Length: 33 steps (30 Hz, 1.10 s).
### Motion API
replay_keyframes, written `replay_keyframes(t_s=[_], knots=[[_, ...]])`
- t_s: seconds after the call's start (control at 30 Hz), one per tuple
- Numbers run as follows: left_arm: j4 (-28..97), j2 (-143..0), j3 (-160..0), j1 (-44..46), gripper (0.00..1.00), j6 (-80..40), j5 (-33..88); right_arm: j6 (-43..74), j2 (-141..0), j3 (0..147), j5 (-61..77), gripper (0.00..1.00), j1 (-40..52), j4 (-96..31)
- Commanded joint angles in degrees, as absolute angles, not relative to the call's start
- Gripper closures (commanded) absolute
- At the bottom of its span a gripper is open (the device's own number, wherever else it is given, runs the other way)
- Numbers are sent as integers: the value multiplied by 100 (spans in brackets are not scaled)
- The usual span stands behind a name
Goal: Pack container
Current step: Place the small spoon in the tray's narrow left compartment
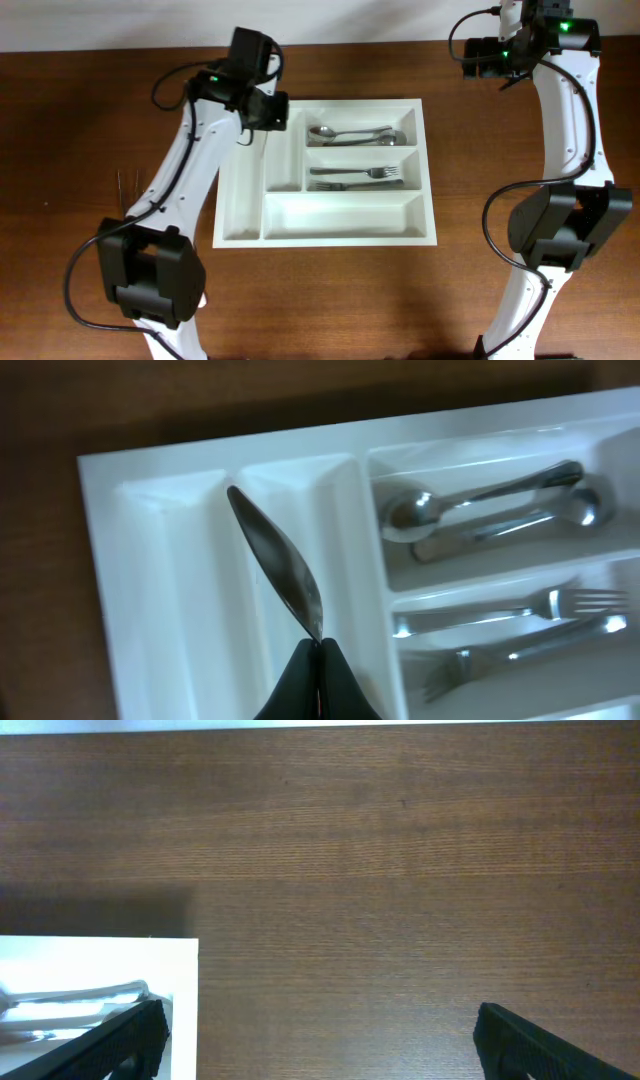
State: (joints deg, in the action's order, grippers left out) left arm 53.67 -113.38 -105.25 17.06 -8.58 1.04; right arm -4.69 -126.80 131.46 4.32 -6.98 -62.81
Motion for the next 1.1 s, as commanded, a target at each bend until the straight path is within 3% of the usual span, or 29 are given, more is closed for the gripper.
replay_keyframes(t_s=[0.0, 0.43, 0.47, 0.5, 0.53, 0.57, 0.9, 1.07], knots=[[5384, -11666, -10499, 1780, 98, -1505, 139, -440, -12538, 13244, 443, 1, -679, -6281], [5378, -12569, -10499, 1903, 98, -1522, 473, -440, -12538, 13244, 443, 1, -679, -6281], [5354, -12567, -10503, 1903, 91, -1522, 473, -438, -12538, 13244, 443, 1, -679, -6281], [5345, -12558, -10519, 1903, 63, -1522, 473, -440, -12540, 13244, 443, 1, -679, -6281], [5347, -12556, -10521, 1903, 47, -1520, 473, -438, -12538, 13244, 443, 1, -679, -6281], [5363, -12556, -10521, 1900, 40, -1520, 473, -440, -12538, 13244, 443, 1, -679, -6281], [6899, -11992, -11365, 1304, 24, -1302, -644, -440, -12538, 13244, 443, 1, -679, -6281], [7310, -11343, -11428, 775, 21, -751, -799, -438, -12538, 13244, 443, 1, -679, -6281]])
